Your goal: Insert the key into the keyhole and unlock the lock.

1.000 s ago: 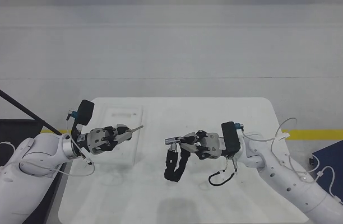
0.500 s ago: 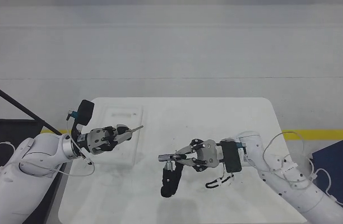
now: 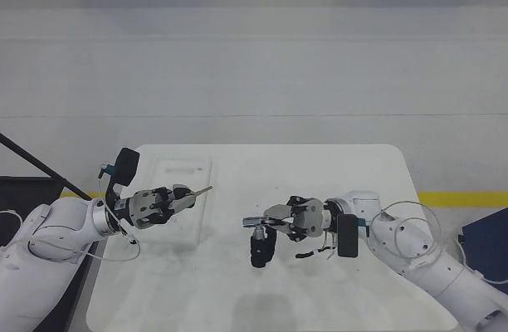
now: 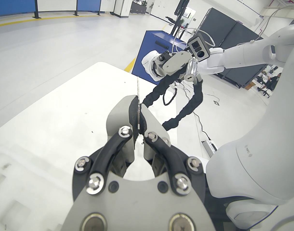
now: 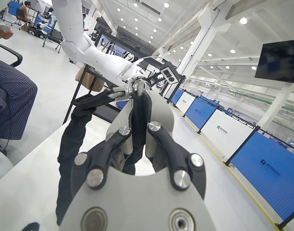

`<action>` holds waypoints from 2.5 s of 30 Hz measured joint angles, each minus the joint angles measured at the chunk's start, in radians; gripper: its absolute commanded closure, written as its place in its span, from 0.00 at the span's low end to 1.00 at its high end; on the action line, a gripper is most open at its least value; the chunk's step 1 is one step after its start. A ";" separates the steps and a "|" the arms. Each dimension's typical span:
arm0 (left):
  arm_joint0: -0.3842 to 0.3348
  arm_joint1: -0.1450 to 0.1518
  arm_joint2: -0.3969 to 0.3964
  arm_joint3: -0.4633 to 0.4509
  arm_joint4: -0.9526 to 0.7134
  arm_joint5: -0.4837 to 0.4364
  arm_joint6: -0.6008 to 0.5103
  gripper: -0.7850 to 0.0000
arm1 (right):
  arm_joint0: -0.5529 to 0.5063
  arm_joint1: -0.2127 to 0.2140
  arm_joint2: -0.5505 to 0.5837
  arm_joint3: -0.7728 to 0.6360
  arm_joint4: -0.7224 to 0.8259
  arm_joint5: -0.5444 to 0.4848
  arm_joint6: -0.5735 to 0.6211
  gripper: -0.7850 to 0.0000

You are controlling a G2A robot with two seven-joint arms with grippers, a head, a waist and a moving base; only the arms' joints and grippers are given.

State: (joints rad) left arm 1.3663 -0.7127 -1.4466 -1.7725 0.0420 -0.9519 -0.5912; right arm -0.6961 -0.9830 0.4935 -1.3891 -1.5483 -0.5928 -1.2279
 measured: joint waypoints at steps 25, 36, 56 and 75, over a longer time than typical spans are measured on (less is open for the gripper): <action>0.000 0.000 0.000 0.000 0.000 0.000 0.000 1.00 | 0.193 -0.024 -0.324 0.051 0.402 -0.039 0.039 1.00; 0.000 0.000 0.000 0.000 0.000 0.000 0.000 1.00 | 0.192 -0.022 -0.324 0.060 0.421 -0.037 0.037 1.00; 0.048 0.001 -0.050 -0.163 0.114 0.046 -0.022 1.00 | 0.192 -0.022 -0.324 0.060 0.421 -0.037 0.037 1.00; 0.094 0.008 -0.110 -0.213 0.119 0.010 -0.036 1.00 | 0.120 -0.017 -0.245 0.060 0.422 -0.064 0.128 1.00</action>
State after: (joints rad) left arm 1.4599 -0.7048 -1.5562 -1.9855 0.1606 -0.9423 -0.6268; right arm -0.5757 -1.0005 0.2488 -1.3288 -1.1262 -0.6568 -1.1004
